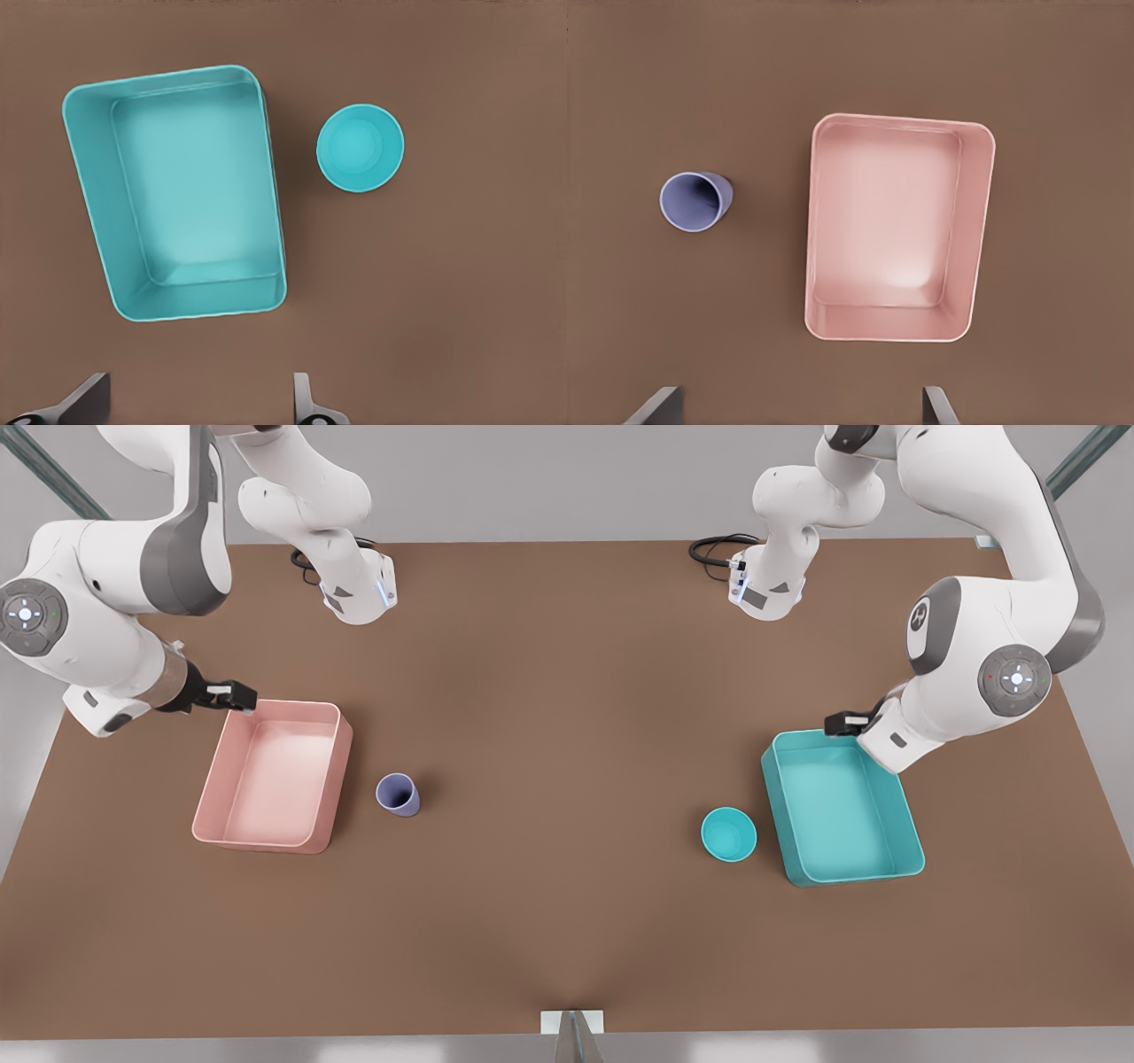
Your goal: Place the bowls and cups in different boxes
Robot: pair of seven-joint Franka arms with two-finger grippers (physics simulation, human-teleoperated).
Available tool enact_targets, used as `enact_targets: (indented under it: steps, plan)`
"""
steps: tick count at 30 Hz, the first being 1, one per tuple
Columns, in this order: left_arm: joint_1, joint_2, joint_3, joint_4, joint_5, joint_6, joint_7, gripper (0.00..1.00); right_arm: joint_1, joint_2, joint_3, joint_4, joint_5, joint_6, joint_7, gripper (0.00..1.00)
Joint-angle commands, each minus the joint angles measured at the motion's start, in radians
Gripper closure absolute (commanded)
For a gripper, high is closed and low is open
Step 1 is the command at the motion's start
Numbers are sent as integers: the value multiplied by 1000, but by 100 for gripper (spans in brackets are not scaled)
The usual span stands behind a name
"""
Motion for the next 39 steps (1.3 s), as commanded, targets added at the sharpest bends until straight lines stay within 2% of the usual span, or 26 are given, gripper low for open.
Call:
enact_targets:
  steps: [1, 3, 4, 5, 7, 9, 12, 14, 18, 22, 28, 29, 30, 33, 34, 35, 36, 37, 39]
  plan:
    - [0, 1, 1, 0, 0, 22, -32, 0, -3, 1, 0, -1, 1, 29, 21, 0]
    - [-49, 28, 3, 0, 20, 32, -34, 0, 17, 40, 10, 10, -3, 23, 41, 0]
    - [-165, 94, 3, 0, 141, 74, -40, 0, 60, 86, 12, 7, 13, 37, 44, 0]
    - [-201, 139, 0, 0, 154, 144, -57, 0, 89, 143, 12, 17, 21, 78, 54, 0]
    - [-202, 277, -71, 13, 221, 319, -80, 0, 133, 270, 12, 57, 17, 175, 122, 0]
    - [-204, 352, -76, -13, 249, 557, -68, 0, 144, 323, 13, 50, 30, 247, 231, 0]
    - [-218, 361, -71, -196, 325, 828, -68, 0, 159, 401, 13, 25, 107, 417, 320, 0]
    - [-230, 393, -71, -240, 336, 965, -69, 0, 166, 387, 13, -68, 115, 535, 323, 0]
    - [-245, 387, -71, -289, 332, 976, -75, 0, 164, 353, 13, -197, 125, 689, 327, 0]
    - [-264, 387, -71, -351, 336, 967, -98, 0, 169, 271, 13, -426, 124, 850, 326, 0]
    - [-257, 418, -54, -365, 338, 967, -104, 0, 164, 283, 13, -532, 150, 922, 309, 0]
    - [-253, 426, -54, -365, 338, 968, -104, 3, 163, 298, 15, -533, 150, 934, 309, 0]
    - [-253, 427, -54, -365, 338, 968, -104, 12, 161, 306, 13, -533, 155, 948, 309, 0]
    - [-253, 430, -53, -362, 332, 968, -126, 65, 156, 329, 13, -532, 167, 954, 309, 0]
    - [-254, 430, -53, -360, 332, 967, -146, 75, 156, 336, 13, -532, 165, 957, 309, 0]
    - [-254, 429, -53, -359, 329, 967, -146, 79, 156, 336, 13, -532, 165, 957, 309, 4]
    - [-256, 426, -53, -355, 329, 960, -144, 79, 164, 338, 13, -530, 165, 956, 309, 39]
    - [-256, 420, -53, -349, 329, 936, -144, 79, 166, 338, 13, -527, 165, 954, 309, 54]
    - [-260, 401, -53, -328, 330, 856, -144, 79, 167, 349, 13, -519, 167, 951, 309, 62]
